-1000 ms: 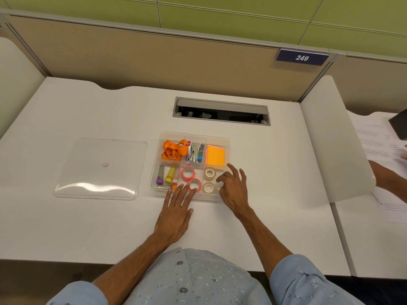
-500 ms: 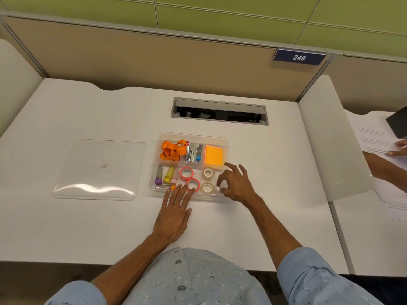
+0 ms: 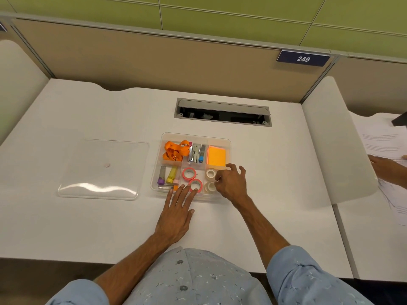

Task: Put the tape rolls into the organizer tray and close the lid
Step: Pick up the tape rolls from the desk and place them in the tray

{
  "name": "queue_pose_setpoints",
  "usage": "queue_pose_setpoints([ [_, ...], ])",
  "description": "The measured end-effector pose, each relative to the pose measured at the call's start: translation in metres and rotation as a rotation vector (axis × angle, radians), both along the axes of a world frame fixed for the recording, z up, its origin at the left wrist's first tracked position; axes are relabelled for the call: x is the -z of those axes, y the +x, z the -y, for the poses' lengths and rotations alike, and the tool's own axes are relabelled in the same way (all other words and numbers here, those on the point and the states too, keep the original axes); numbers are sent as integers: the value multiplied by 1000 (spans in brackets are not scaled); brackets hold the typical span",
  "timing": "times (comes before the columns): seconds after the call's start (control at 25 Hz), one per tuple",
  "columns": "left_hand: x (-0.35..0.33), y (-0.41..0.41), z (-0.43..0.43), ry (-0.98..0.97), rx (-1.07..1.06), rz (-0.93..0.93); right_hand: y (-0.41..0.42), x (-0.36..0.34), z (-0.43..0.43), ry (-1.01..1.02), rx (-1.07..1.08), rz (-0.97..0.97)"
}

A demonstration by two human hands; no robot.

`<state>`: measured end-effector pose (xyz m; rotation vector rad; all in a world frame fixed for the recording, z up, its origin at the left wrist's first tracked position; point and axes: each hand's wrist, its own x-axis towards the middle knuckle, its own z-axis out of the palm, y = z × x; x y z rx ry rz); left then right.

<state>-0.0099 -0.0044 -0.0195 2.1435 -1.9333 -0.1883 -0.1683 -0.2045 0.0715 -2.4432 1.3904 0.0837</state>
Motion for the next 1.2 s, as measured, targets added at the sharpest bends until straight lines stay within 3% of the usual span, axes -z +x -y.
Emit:
queue_pose_setpoints([
  [0.96,4,2,0,11,6,8,2,20,-15,-44,-57,-52],
  [1.2,2,-1,0,-15,-6,-18,-5,33,-10,-76,-28,57],
])
